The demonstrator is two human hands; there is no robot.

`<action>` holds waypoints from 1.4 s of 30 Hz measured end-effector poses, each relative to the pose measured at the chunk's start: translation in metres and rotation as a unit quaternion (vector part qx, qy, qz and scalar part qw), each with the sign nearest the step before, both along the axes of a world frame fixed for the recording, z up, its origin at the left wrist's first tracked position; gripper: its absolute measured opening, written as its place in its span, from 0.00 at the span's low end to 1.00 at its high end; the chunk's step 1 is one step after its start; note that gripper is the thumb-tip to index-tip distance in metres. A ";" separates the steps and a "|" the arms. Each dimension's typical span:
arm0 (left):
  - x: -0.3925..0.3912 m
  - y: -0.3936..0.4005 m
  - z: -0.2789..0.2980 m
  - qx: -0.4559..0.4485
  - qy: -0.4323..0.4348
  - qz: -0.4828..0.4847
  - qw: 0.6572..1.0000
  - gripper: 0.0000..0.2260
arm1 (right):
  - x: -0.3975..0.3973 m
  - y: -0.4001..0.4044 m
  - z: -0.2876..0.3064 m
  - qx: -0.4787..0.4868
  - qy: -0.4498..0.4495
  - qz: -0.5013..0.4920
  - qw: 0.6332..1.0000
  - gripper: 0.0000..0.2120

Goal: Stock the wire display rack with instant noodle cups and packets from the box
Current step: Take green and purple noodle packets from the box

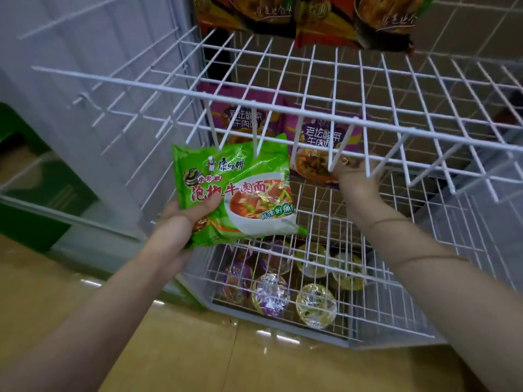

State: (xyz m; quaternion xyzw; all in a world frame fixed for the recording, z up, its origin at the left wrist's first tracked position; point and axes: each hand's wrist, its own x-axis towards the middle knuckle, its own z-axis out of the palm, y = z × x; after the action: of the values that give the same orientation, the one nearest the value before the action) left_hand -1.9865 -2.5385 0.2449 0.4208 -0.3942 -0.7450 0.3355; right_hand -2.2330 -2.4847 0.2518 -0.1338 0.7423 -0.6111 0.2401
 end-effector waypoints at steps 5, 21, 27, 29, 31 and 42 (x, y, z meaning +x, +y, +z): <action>0.010 0.016 -0.005 -0.019 0.001 -0.032 0.999 0.26 | 0.053 0.019 0.005 -0.024 0.043 0.134 0.990 0.14; 0.087 0.039 -0.065 -0.041 -0.057 -0.164 0.984 0.47 | 0.134 0.093 -0.027 0.006 0.093 0.387 0.917 0.09; 0.083 0.053 -0.108 -0.010 -0.083 -0.174 0.981 0.39 | 0.132 0.111 -0.084 0.084 0.079 0.382 0.917 0.12; 0.074 0.054 -0.120 0.004 -0.074 -0.151 0.986 0.31 | 0.126 0.115 -0.092 0.093 0.033 0.370 0.924 0.15; 0.064 0.054 -0.130 0.014 -0.070 -0.134 0.988 0.31 | 0.116 0.118 -0.104 0.132 0.017 0.369 0.920 0.18; 0.004 0.057 -0.158 -0.024 -0.173 -0.150 0.973 0.22 | 0.070 0.114 -0.169 0.133 -0.069 0.233 0.961 0.12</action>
State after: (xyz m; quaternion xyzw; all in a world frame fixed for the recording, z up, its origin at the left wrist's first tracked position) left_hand -1.9830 -2.4818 0.0873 0.4711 -0.5229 -0.6930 0.1562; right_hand -2.1627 -2.3707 0.0826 -0.2278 0.7470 -0.4414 0.4419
